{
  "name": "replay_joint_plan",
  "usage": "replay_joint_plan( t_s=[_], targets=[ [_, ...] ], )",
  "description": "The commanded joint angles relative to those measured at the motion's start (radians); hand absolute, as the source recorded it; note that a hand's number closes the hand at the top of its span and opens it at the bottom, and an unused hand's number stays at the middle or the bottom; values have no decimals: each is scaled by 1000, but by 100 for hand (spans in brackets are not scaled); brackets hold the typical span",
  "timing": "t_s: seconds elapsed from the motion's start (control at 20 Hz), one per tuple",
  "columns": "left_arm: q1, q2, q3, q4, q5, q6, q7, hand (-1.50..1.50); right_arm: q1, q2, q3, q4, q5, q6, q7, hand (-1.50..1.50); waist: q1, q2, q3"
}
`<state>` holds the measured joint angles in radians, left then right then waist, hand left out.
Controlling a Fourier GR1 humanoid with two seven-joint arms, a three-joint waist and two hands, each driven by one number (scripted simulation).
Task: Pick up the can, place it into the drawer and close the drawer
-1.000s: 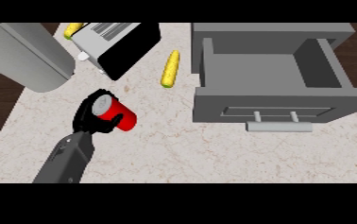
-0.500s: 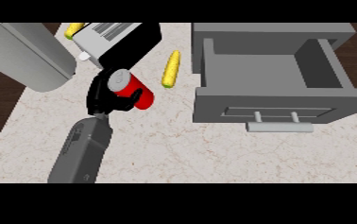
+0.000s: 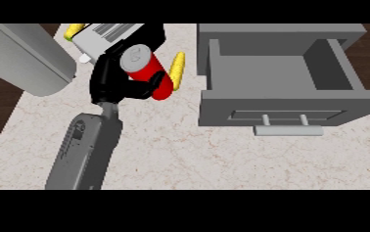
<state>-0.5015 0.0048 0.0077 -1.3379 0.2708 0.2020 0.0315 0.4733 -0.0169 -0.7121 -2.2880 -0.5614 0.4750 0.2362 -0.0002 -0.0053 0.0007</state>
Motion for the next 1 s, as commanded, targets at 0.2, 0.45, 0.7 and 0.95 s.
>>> replay_joint_plan(
  t_s=[0.2,0.45,0.7,0.95],
  targets=[
    [-108,4,-49,-93,-52,125,152,150,28,17,47,31,28,2,-62,-150,-7,3,0],
    [-209,-4,-113,-46,-45,211,169,150,-14,16,29,-2,30,-27,18,-150,-9,4,0],
    [-380,-5,-109,61,-43,273,212,150,-29,-25,0,0,-21,-31,34,-150,-15,5,0],
    [-523,-5,-81,262,17,277,134,150,-2,16,59,19,22,2,-28,-150,-28,8,0]
  ],
)
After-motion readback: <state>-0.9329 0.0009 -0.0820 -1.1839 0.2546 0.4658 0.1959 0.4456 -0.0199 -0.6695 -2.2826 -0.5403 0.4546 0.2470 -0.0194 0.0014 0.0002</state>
